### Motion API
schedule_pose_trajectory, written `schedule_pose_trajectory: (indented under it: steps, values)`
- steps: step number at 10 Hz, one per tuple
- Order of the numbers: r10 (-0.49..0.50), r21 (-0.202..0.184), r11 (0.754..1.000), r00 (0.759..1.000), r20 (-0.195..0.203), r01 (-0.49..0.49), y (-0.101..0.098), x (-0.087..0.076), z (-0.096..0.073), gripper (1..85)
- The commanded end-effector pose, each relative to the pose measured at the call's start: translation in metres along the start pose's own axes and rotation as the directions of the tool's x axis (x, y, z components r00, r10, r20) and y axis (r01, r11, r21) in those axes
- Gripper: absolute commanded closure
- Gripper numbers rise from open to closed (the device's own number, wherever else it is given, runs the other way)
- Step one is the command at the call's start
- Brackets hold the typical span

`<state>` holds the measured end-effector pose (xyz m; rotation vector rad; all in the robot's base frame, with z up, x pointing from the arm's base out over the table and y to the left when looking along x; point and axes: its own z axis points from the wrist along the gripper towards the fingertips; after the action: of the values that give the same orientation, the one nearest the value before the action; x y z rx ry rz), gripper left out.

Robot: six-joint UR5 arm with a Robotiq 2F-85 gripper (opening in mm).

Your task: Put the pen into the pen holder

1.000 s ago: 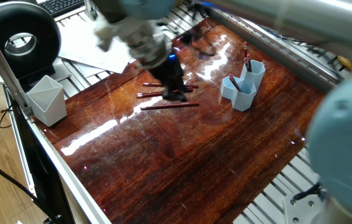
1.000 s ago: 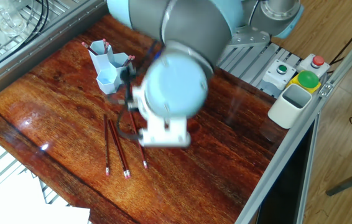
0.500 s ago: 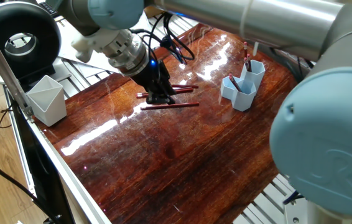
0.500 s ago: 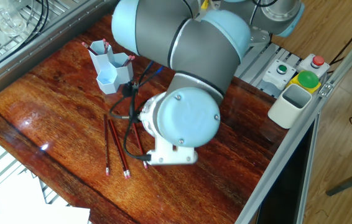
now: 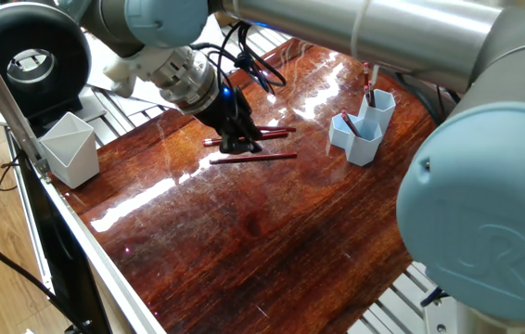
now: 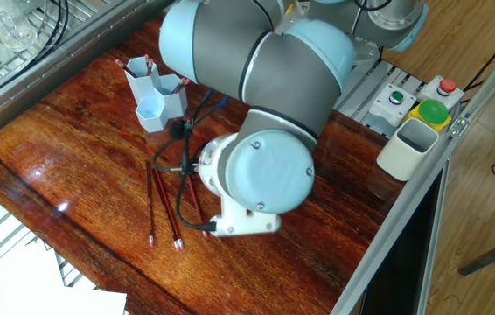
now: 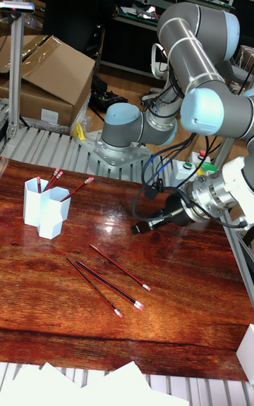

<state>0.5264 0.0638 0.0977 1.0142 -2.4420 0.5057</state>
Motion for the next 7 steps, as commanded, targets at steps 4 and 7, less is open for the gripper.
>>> schedule_pose_trajectory:
  steps: [4, 7]
  values:
    - [-0.013, 0.031, 0.999, 1.000, 0.022, 0.012, -0.007, -0.059, 0.012, 51.3]
    - [-0.016, 0.043, 0.999, 0.999, 0.043, 0.014, -0.021, -0.077, 0.024, 53.7]
